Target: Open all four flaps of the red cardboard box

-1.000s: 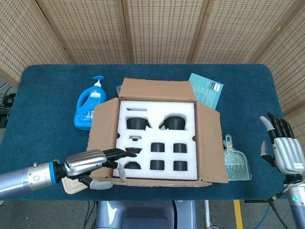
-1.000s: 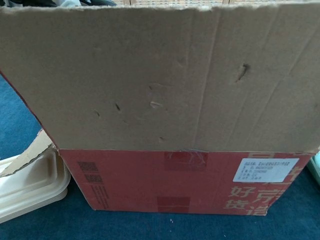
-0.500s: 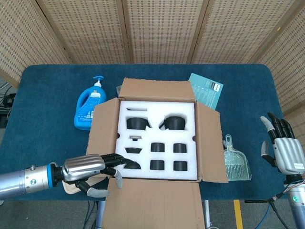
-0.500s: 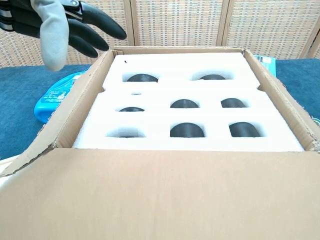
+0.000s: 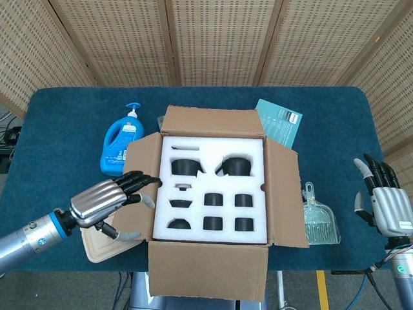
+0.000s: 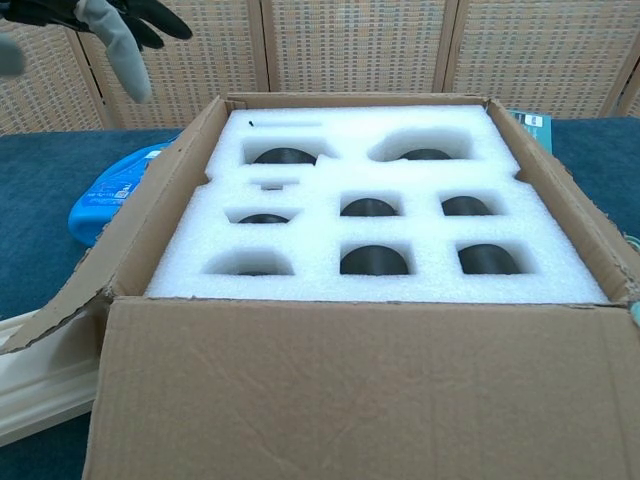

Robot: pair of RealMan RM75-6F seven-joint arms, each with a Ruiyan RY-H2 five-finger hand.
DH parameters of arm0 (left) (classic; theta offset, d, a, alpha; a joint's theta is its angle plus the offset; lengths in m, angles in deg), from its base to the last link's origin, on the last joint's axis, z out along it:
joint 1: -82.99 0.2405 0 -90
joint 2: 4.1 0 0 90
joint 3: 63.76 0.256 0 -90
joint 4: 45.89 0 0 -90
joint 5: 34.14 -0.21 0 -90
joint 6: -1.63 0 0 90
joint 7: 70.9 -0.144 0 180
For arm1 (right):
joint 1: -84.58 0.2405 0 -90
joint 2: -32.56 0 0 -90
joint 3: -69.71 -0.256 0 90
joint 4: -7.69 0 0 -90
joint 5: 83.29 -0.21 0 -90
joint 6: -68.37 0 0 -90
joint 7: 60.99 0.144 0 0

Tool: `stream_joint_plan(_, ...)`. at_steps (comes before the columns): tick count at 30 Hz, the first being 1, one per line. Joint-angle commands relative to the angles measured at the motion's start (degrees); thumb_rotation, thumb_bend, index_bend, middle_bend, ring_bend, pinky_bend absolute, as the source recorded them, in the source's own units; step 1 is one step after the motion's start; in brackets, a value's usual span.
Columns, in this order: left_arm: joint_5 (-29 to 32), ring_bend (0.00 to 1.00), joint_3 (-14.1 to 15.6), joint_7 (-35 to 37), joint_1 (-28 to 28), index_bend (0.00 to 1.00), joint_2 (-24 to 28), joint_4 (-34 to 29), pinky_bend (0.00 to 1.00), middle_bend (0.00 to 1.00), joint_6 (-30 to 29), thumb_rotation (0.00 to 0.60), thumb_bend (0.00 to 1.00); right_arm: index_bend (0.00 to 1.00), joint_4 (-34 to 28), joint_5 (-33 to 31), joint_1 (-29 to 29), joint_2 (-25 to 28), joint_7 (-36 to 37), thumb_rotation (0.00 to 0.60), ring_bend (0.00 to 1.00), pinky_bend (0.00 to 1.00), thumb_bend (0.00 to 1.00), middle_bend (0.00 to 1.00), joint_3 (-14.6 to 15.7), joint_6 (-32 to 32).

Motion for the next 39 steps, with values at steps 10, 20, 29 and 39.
stream_joint_plan(10, 16.39, 0.00, -1.17, -38.17, 23.90, 0.14, -17.48, 2.87, 0.00, 0.00, -27.92, 0.502, 0.26, 0.00, 2.47, -0.12, 0.02, -2.06, -0.06, 0.600, 0.00, 0.00, 0.78, 0.00, 0.28, 0.06)
stream_joint_plan(20, 18.41, 0.00, 0.77, -42.01, 32.69, 0.14, -22.36, 6.02, 0.00, 0.00, -35.72, 0.503, 0.26, 0.00, 3.80, 0.49, -1.87, -3.78, -2.66, 0.600, 0.00, 0.00, 0.78, 0.00, 1.58, -2.37)
stream_joint_plan(29, 19.09, 0.00, 2.24, -42.37, 35.61, 0.14, -21.18, 5.43, 0.00, 0.00, -35.34, 0.502, 0.26, 0.00, 3.68, 1.26, -3.07, -4.54, -3.46, 0.600, 0.00, 0.00, 0.78, 0.00, 2.63, -3.36)
stream_joint_plan(39, 19.74, 0.00, 2.84, -44.30, 37.22, 0.14, -19.16, 3.90, 0.00, 0.00, -34.03, 0.505, 0.26, 0.00, 2.98, 1.49, -3.96, -4.22, -4.20, 0.600, 0.00, 0.00, 0.78, 0.00, 3.25, -3.67)
